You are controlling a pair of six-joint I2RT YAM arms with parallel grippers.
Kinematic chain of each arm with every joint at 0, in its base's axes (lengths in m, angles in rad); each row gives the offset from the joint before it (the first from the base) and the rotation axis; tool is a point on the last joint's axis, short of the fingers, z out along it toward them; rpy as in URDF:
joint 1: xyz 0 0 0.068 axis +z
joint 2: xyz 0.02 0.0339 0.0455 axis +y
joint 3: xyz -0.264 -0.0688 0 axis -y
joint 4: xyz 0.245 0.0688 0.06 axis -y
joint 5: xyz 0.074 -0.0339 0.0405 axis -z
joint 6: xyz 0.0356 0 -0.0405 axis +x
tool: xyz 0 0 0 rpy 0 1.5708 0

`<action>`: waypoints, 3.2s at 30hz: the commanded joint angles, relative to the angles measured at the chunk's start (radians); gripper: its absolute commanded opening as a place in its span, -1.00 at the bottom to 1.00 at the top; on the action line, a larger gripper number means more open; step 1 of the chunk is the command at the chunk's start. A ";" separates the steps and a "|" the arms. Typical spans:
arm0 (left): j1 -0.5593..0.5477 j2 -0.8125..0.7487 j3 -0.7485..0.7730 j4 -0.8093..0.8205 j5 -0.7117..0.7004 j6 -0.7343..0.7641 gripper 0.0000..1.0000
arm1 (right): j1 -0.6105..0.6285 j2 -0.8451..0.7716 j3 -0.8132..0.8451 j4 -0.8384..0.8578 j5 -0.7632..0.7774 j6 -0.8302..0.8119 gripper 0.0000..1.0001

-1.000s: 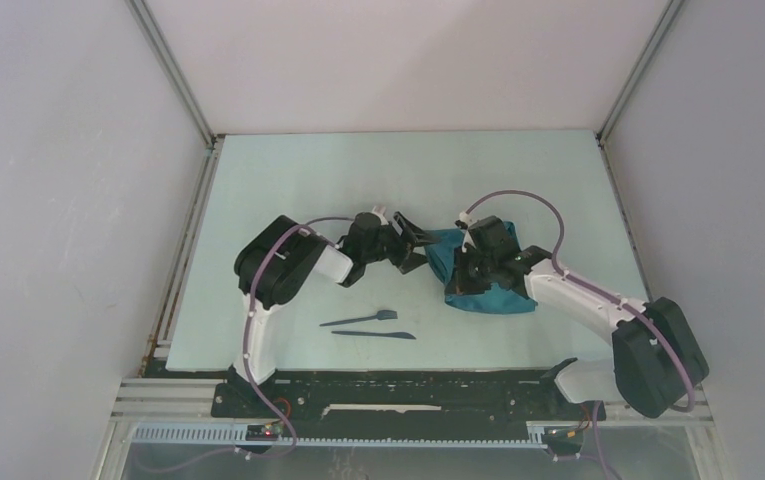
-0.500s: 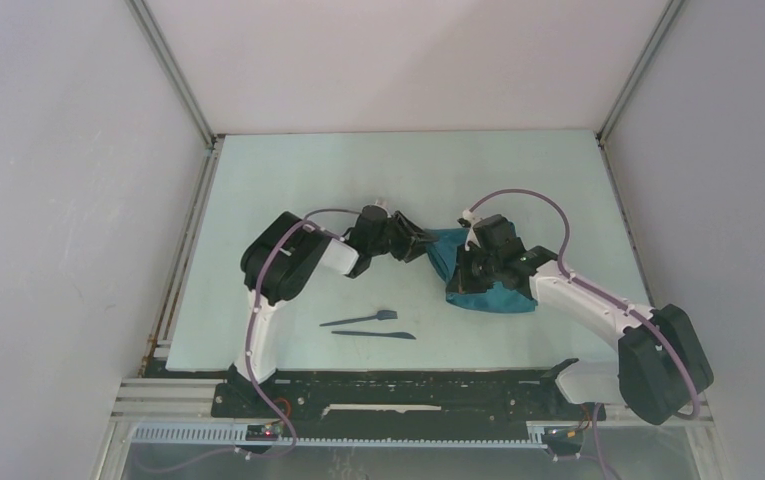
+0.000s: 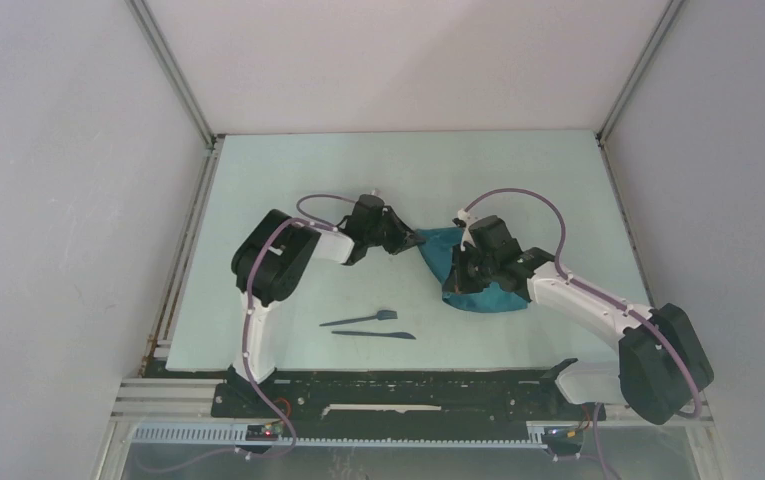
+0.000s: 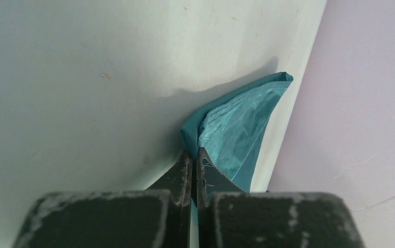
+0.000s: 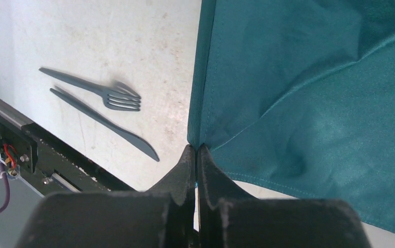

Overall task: Fold the napkin into a case and place the utensils inside
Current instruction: Pick up the upper triangle-folded napkin from the center of the board, then turn over the upper triangle folded napkin at the center of the board, then smooth out the lower triangle-folded napkin at the center of the board.

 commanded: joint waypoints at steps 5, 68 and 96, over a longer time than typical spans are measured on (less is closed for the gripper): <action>0.166 -0.312 -0.008 -0.293 -0.042 0.228 -1.00 | 0.188 0.069 0.119 0.073 -0.013 0.055 -1.00; -0.335 -0.210 0.393 -0.972 -0.219 0.775 0.37 | -0.492 0.254 -0.244 0.536 -0.604 0.321 -0.10; -0.366 -0.035 0.437 -0.969 -0.195 0.762 -0.26 | -0.403 0.428 -0.243 0.669 -0.621 0.337 -0.58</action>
